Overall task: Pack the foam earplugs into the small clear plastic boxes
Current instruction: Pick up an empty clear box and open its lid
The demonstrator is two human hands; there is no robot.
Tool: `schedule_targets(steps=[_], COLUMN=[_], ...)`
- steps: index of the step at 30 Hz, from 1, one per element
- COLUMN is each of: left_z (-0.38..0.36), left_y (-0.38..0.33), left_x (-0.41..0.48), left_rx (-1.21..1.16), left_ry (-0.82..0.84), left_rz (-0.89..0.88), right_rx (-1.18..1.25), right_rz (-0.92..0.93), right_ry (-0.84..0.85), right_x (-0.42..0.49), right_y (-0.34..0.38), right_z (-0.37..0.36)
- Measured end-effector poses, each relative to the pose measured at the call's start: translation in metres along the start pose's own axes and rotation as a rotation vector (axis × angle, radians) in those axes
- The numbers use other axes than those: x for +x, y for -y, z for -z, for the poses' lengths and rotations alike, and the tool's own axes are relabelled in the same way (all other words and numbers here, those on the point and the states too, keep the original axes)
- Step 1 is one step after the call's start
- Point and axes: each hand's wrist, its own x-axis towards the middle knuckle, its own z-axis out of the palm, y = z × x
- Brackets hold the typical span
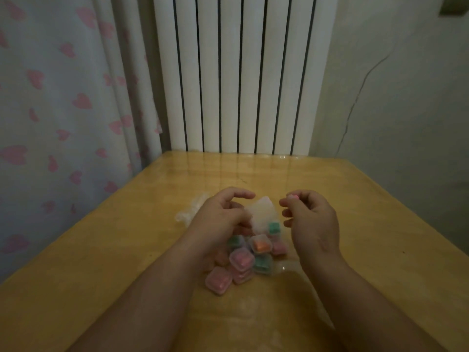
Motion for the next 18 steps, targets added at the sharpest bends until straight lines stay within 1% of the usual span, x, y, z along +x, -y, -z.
schedule_targets(steps=[2, 6, 10, 12, 16, 18], left_z=[0.001, 0.0033, 0.0049, 0.004, 0.0035, 0.0048], left_y=[-0.0011, 0.0007, 0.0004, 0.0011, 0.0009, 0.0011], left_x=[0.0016, 0.0049, 0.0043, 0.0037, 0.0026, 0.0021], left_rx=[-0.071, -0.162, -0.219, -0.195, -0.099, 0.012], left_ry=[-0.044, -0.102, -0.071, -0.048, -0.032, -0.033], left_rz=[0.006, 0.022, 0.051, 0.046, 0.0, -0.045], right_rx=[0.035, -0.036, -0.041, -0.04, -0.063, -0.086], right_rz=[-0.056, -0.085, -0.069, -0.037, 0.018, 0.03], right_ry=[0.053, 0.206, 0.395, 0.419, 0.398, 0.394], right_x=[-0.0007, -0.0039, -0.0064, -0.0072, -0.0067, -0.0065], right_y=[-0.0001, -0.0001, -0.0005, -0.0036, -0.0068, -0.0076], right_z=[0.0004, -0.0001, 0.0003, -0.0004, -0.0023, -0.0026])
